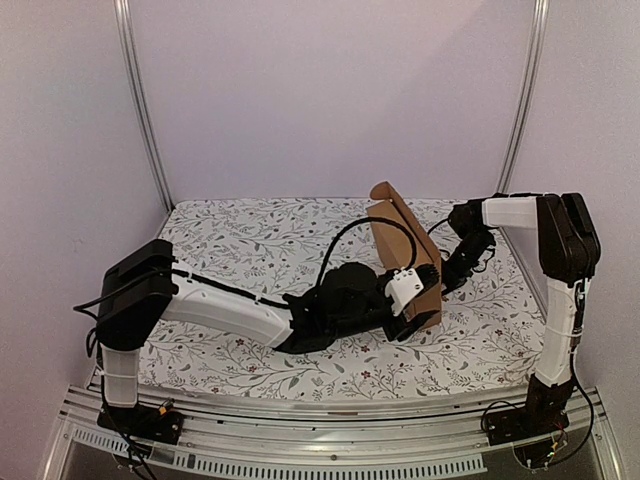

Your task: Fold the paper box

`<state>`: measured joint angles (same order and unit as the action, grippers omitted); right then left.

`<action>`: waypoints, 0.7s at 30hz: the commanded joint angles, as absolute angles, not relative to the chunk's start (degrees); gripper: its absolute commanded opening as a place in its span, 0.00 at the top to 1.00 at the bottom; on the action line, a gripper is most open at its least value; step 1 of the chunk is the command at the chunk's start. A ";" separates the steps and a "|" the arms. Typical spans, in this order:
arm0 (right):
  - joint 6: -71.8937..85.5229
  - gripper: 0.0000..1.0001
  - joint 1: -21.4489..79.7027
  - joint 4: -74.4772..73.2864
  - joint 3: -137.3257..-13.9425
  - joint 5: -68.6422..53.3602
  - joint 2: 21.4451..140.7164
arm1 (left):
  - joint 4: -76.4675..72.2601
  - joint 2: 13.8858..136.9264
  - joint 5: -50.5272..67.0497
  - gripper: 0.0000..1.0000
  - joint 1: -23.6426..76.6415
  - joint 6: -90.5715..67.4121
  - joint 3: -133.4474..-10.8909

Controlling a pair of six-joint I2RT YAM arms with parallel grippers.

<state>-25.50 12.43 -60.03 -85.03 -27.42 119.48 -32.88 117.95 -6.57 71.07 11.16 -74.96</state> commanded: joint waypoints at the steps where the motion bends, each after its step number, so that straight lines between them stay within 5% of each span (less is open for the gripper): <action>1: -25.22 0.72 12.75 -60.90 -84.29 -28.85 118.40 | -33.01 118.06 -3.88 0.29 69.97 10.91 -75.99; 12: -25.01 0.69 12.38 -60.62 -84.19 -29.75 116.21 | -15.43 119.26 -10.24 0.26 68.73 -1.90 -90.55; 21: -25.31 0.69 12.31 -60.71 -84.11 -30.01 114.61 | 9.62 124.33 -2.07 0.37 68.73 -6.16 -109.07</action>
<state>-25.43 12.36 -60.31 -84.66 -29.10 117.05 -5.72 121.08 -6.35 69.23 -3.49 -103.20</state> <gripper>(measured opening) 0.308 0.658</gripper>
